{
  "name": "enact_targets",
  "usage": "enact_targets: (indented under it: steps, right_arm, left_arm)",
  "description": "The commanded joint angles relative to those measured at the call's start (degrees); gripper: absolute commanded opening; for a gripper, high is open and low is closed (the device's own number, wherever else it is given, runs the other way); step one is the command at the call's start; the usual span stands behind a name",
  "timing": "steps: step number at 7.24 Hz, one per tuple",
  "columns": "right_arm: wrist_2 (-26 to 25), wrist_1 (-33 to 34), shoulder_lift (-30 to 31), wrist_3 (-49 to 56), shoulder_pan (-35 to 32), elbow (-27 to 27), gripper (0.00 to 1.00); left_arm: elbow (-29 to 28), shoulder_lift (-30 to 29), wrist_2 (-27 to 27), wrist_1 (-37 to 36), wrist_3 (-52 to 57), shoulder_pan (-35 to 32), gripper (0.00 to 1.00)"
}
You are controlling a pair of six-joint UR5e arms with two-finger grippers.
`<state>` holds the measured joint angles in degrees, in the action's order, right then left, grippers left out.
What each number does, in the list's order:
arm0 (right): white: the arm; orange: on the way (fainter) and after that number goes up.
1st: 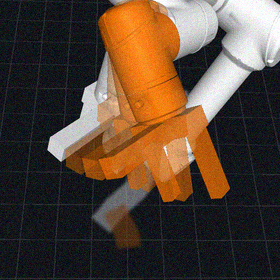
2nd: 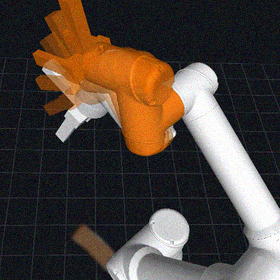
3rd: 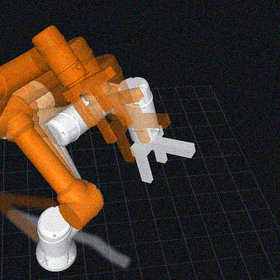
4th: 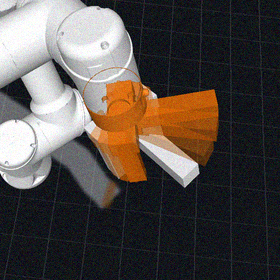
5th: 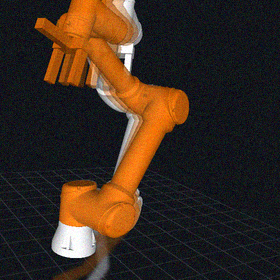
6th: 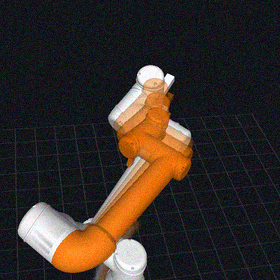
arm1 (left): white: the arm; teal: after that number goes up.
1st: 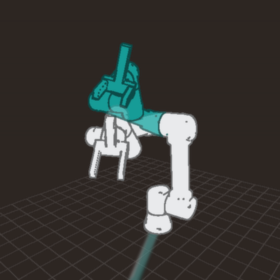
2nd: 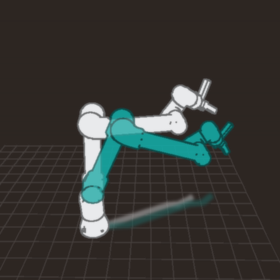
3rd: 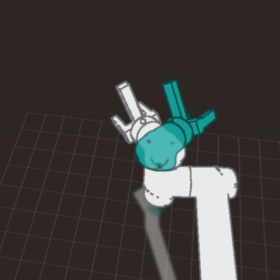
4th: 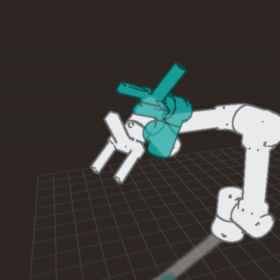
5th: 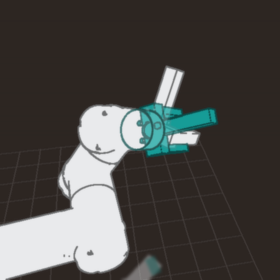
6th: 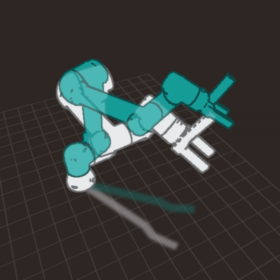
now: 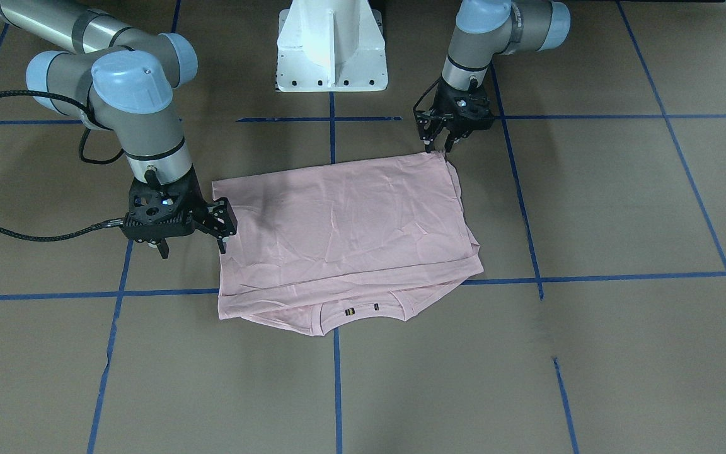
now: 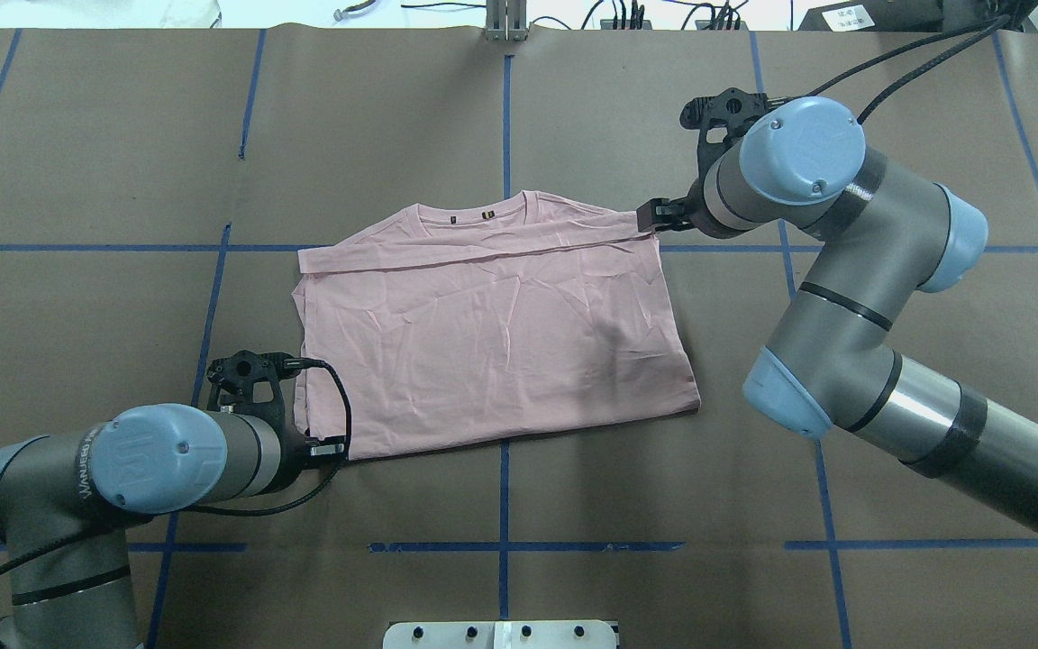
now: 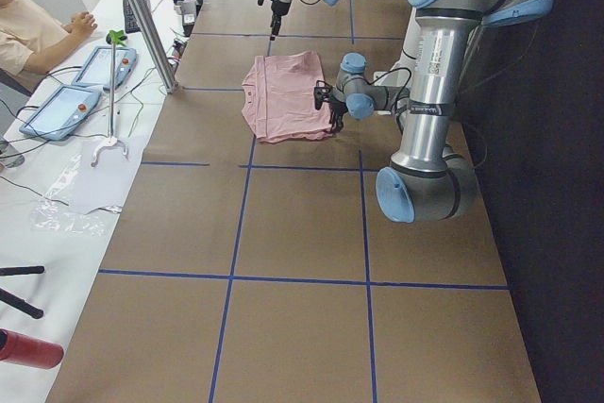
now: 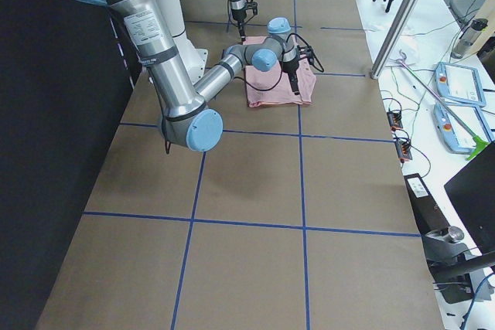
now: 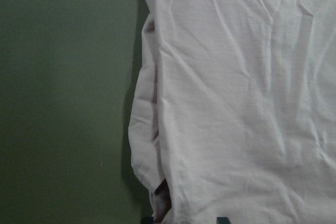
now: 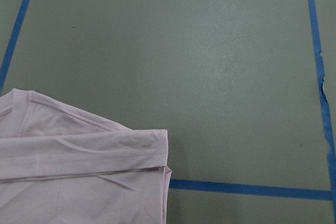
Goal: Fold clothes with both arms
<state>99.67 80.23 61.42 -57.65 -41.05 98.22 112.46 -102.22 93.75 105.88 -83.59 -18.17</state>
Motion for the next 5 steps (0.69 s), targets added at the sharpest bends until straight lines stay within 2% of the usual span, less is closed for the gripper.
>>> enact_targets:
  steps: [1,2,3,5]
  right_arm:
    - [-0.1,-0.1,-0.1,0.0,0.1,0.0,1.00]
    - [-0.1,-0.1,0.0,0.0,0.1,0.0,1.00]
    - [-0.1,-0.1,0.0,0.1,0.1,0.0,1.00]
    - [-0.1,-0.1,0.0,0.1,0.1,-0.1,1.00]
  left_arm:
    - [-0.7,0.1,0.0,-0.1,0.1,0.1,0.51]
    - [-0.7,0.0,0.0,-0.1,0.1,0.1,0.50]
    - [-0.8,0.0,0.0,-0.1,0.1,0.2,0.38]
    - [-0.9,0.0,0.0,0.0,0.1,0.5,0.06]
